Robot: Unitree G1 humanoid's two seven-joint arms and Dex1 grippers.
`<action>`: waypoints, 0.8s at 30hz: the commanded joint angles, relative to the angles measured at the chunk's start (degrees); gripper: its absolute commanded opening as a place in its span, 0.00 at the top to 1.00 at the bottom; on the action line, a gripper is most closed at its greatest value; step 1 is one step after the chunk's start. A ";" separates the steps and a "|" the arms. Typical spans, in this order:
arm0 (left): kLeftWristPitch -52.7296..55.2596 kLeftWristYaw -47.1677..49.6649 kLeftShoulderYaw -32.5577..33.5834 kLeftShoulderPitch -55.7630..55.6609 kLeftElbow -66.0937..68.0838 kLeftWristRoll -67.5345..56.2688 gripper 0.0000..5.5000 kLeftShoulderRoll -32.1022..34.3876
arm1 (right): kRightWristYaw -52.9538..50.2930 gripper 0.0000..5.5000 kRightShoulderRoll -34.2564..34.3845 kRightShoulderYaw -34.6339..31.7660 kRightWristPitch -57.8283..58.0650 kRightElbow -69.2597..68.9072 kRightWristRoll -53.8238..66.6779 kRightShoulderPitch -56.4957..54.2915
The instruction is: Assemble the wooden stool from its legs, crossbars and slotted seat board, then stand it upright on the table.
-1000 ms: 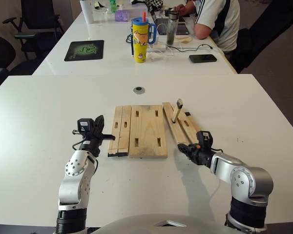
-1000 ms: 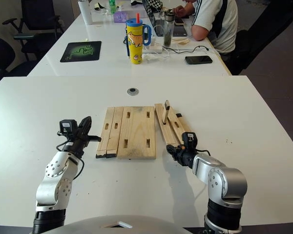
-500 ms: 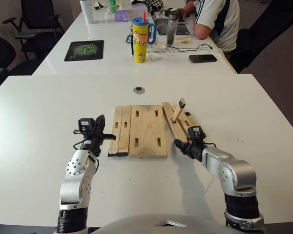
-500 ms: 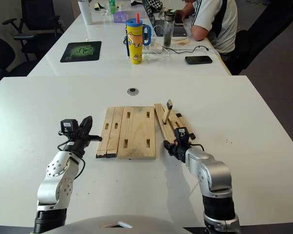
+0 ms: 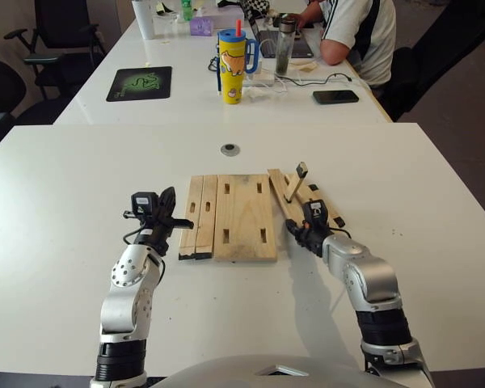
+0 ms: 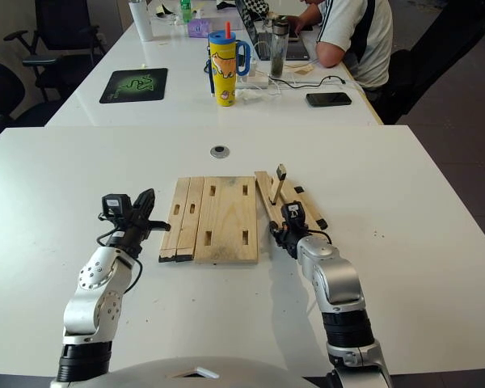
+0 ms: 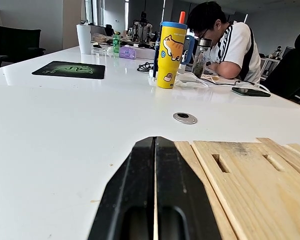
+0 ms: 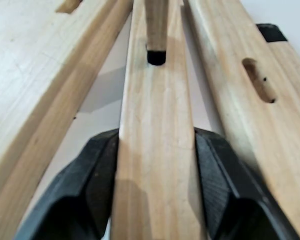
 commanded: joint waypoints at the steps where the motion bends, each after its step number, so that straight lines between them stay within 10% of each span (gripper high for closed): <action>1: 6.75 -2.62 1.31 -0.95 0.15 -8.41 1.00 -1.89 | 2.55 0.63 -1.70 1.49 -9.04 -2.21 -1.79 -1.52; 11: 26.61 -3.17 8.98 -2.49 -5.41 -47.12 0.83 -6.67 | 26.80 0.63 -13.54 1.65 -27.10 -4.14 3.97 -1.71; 24: 27.36 1.53 8.40 -2.84 -6.97 -57.59 0.52 -5.96 | 38.22 0.63 -15.65 4.04 -30.79 -6.52 8.10 -3.73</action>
